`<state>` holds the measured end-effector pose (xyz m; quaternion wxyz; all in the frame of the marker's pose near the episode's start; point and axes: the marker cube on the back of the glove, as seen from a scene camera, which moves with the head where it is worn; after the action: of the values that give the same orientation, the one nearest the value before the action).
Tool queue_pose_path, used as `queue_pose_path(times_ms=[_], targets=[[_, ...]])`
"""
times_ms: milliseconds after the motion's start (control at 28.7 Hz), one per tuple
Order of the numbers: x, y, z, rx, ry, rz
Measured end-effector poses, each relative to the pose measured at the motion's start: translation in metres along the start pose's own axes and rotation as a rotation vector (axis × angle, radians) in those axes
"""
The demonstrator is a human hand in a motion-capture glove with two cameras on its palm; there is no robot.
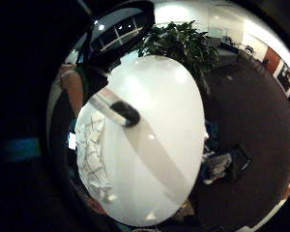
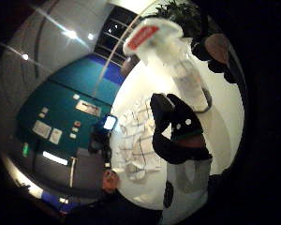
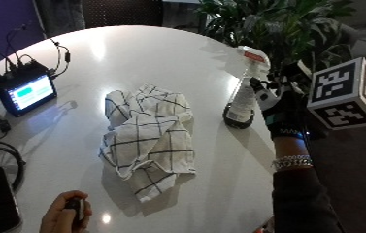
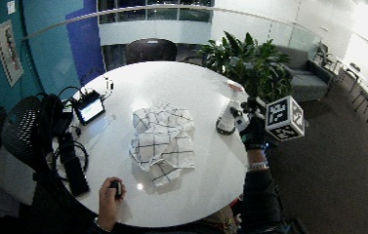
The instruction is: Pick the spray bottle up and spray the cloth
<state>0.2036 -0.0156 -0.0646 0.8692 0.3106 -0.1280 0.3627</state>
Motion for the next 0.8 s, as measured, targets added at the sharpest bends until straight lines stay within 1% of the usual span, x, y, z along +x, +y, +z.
queue_pose_path(times_ms=[174, 349, 523, 803], targets=[[-0.003, -0.021, 0.02, 0.012, -0.012, 0.041], [-0.005, -0.026, 0.039, 0.06, -0.059, 0.086], [-0.006, -0.03, 0.053, 0.099, -0.217, 0.089], [-0.001, -0.04, 0.075, 0.148, -0.44, 0.039]])
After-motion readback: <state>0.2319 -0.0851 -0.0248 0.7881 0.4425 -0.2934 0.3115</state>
